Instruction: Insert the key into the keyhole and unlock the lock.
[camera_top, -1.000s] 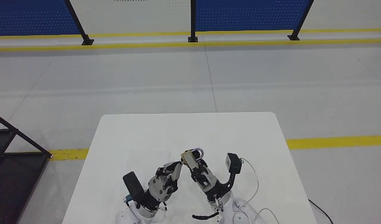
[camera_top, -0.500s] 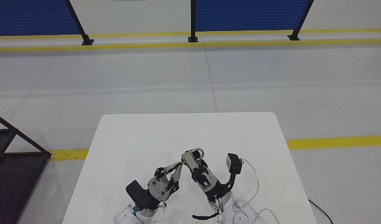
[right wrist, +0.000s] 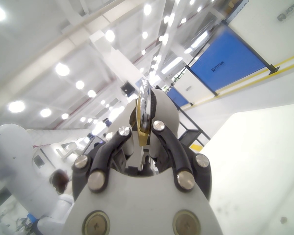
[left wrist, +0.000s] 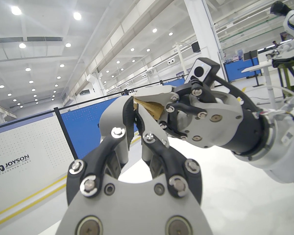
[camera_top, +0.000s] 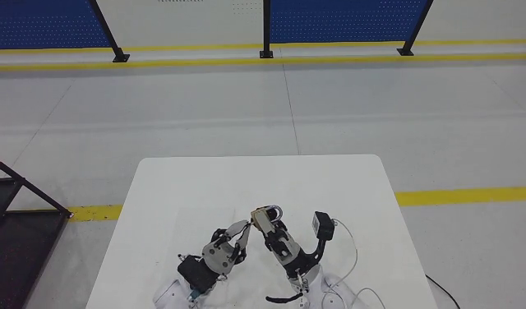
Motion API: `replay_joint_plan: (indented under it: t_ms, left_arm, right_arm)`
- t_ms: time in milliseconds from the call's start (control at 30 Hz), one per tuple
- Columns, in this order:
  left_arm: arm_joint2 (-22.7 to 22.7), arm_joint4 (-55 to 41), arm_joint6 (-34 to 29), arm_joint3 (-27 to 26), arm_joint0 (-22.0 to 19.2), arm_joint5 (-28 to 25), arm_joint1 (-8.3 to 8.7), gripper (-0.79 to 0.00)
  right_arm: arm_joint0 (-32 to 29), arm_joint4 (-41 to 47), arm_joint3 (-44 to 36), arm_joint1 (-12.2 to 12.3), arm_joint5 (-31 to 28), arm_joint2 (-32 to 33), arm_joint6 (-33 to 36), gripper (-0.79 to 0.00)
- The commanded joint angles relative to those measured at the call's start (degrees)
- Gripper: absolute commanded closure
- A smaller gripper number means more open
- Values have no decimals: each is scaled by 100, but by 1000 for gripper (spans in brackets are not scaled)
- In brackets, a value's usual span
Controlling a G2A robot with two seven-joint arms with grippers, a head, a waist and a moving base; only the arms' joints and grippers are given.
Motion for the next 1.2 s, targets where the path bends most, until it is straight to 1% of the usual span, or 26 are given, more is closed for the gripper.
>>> replay_joint_plan:
  t_ms: [0, 133, 300, 333, 367, 400, 433, 467, 500, 533, 567, 767, 833, 867, 900, 933, 1000, 1033, 1067, 1133, 1167]
  left_arm:
    - [-11, 118, 8, -9, -8, 58, 14, 0]
    - [-32, 263, -84, -34, 12, 173, 39, 0]
    - [-58, 103, -131, -125, 40, 110, 62, 0]
    - [-62, 51, -124, -145, 48, 79, 67, -65]
    - [-70, 35, -122, -164, 54, 64, 73, -283]
    - [-73, -22, -111, -176, 70, 28, 78, -320]
    - [-84, -62, -104, -191, 77, 5, 83, -382]
    - [-90, -123, -99, -201, 91, -22, 87, -514]
    - [-99, -186, -92, -209, 99, -67, 92, -588]
    - [-108, -218, -103, -204, 111, -106, 99, -760]
    - [-114, -321, -92, -212, 122, -185, 103, -785]
    - [-198, -564, -13, -252, 194, -311, 137, -785]
    - [-165, -945, -31, -252, 255, -596, 138, -785]
    - [-189, -1040, -82, -269, 259, -685, 145, -733]
    - [-195, -1162, -136, -275, 280, -809, 151, -699]
    - [-188, -1328, -206, -268, 310, -989, 157, -603]
    - [-238, -1451, -359, -276, 332, -1162, 176, -400]
    - [-251, -1493, -409, -277, 348, -1227, 184, -372]
    - [-248, -1582, -445, -277, 367, -1313, 188, -363]
    - [-237, -1741, -577, -280, 394, -1495, 198, -289]
    - [-223, -1826, -648, -284, 407, -1605, 203, -274]
  right_arm:
    - [-1, -1, -2, -1, -1, -2, -3, 0]
    - [0, 3, -2, -1, -3, -2, 0, 0]
    - [-13, 2, -19, 2, -15, 7, -4, 0]
    - [-16, 4, -21, 3, -15, 12, -10, 0]
    - [-19, 3, -21, 4, -18, 15, -9, 0]
    - [-21, 3, -21, 5, -21, 18, -8, 0]
    - [-23, 0, -22, 5, -17, 24, -11, 0]
    - [-27, -2, -27, 6, -12, 26, -16, 0]
    - [-29, -4, -30, 6, -10, 27, -17, 0]
    - [-31, -5, -31, 6, -10, 29, -17, 0]
    - [-31, -13, -30, 7, -5, 35, -17, 0]
    - [-27, -17, -17, 8, 26, 58, -29, 0]
    - [-20, -28, -10, 7, 39, 58, -34, 0]
    - [-17, -31, -8, 6, 42, 57, -37, 0]
    - [-12, -35, -1, 5, 55, 57, -37, 0]
    - [-8, -32, 0, 4, 62, 56, -36, 0]
    - [3, -34, 5, 2, 75, 58, -34, 0]
    - [7, -33, 6, 2, 77, 57, -34, 0]
    - [10, -32, 8, 1, 79, 56, -34, 0]
    - [16, -24, 14, -1, 88, 51, -28, 0]
    - [20, -19, 13, -2, 95, 47, -24, 0]
